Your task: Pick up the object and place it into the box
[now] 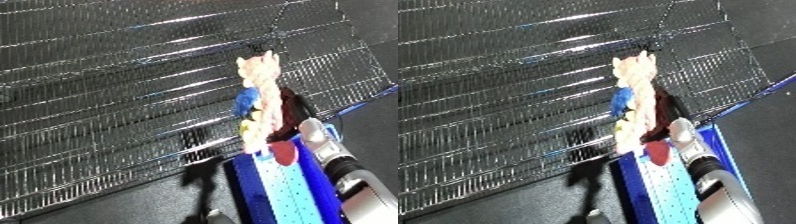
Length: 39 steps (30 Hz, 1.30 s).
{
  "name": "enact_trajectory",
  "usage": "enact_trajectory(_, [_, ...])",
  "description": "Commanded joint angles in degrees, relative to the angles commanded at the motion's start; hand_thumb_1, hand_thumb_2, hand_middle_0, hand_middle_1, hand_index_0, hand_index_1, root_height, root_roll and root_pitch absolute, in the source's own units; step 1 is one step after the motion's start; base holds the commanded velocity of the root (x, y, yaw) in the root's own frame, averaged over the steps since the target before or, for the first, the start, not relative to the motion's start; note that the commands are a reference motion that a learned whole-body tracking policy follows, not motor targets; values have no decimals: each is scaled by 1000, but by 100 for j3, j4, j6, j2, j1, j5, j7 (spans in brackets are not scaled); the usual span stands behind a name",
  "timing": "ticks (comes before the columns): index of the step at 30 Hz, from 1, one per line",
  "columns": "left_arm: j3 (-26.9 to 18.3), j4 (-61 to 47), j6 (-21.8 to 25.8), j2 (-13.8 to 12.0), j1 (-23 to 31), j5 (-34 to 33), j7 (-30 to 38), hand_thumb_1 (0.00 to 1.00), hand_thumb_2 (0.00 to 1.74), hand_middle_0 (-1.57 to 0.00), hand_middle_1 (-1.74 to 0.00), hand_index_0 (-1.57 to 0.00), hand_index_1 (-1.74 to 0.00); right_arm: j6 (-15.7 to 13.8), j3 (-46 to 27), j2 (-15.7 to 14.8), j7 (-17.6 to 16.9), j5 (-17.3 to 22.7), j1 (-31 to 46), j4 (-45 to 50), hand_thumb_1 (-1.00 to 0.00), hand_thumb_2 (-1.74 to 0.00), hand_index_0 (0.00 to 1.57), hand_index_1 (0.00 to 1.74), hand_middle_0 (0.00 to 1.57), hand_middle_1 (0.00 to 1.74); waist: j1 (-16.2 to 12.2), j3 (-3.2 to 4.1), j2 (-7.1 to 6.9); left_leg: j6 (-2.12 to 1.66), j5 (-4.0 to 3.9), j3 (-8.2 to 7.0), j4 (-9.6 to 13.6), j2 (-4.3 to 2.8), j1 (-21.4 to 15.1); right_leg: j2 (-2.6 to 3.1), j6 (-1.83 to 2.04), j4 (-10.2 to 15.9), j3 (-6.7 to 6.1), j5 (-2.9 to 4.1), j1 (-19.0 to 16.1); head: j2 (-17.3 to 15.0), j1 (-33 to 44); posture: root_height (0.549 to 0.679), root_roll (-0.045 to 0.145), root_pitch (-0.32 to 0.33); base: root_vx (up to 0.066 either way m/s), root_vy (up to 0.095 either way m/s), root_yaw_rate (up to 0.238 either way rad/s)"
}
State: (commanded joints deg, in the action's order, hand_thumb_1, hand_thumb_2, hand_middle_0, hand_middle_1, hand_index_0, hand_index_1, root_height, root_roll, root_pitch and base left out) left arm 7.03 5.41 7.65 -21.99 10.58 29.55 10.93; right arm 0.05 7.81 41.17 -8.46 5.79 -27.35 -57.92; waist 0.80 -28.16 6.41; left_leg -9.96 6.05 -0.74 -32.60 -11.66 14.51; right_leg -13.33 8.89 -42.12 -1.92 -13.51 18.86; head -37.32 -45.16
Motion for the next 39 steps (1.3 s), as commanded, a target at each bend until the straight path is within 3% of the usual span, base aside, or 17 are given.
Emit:
enact_trajectory(5, [-36, 45, -2, 20, -2, 7, -1, 1000, 1740, -1570, -1740, -1570, -1740, -4, -6, -24, -44, 31, 22, 185, -950, -1653, 1492, 1653, 1492, 1653, 3, 14, -64, -15, -2, -14, 3, -25, -15, 2, -1, 36, 14, 20, -42, 56, 54, 630, 49, -144, -18, 5, -17])
enact_trajectory(12, [-105, 125, -19, 6, -47, 7, -9, 1000, 1740, -1570, -1740, -1570, -1740, -54, -229, 50, -128, 256, 208, 773, -950, -1653, 1492, 1653, 1492, 1653, -4, 41, -158, -26, -17, 3, -17, -46, -38, -5, -12, 66, 32, 51, -124, 142, 89, 631, 48, -156, -31, -2, 6])
enact_trajectory(21, [-143, 202, -70, 28, -117, -11, 22, 1000, 1740, -1570, -1740, -1570, -1740, -318, -954, 41, -505, 604, 716, 2155, -950, -1653, 1492, 1653, 1492, 1653, -74, 100, -272, -14, -10, 23, -101, -73, -52, -12, -25, 52, 42, 90, -197, 319, 103, 630, 45, -174, -43, -1, 7])
enact_trajectory(29, [-273, 232, -107, 93, -124, -50, 62, 1000, 1740, -1570, -1740, -1570, -1740, -630, -1955, -266, -899, 937, 1495, 3457, -950, -1653, 1492, 1653, 1492, 1653, -195, 188, -385, 21, 23, 16, -182, -105, -125, -9, -26, 22, 54, 110, -307, 551, -100, 629, 42, -197, -32, 2, -7])
enact_trajectory(39, [-432, 251, -216, 169, -35, -103, 27, 1000, 1740, -1570, -1740, -1570, -1740, -826, -3006, -685, -1176, 850, 2504, 4385, -950, -1653, 1492, 1653, 1492, 1653, -424, 314, -494, 57, 128, -18, -305, -149, -278, 25, -47, 59, 40, 120, -531, 818, -690, 629, 38, -225, -17, 5, -34])
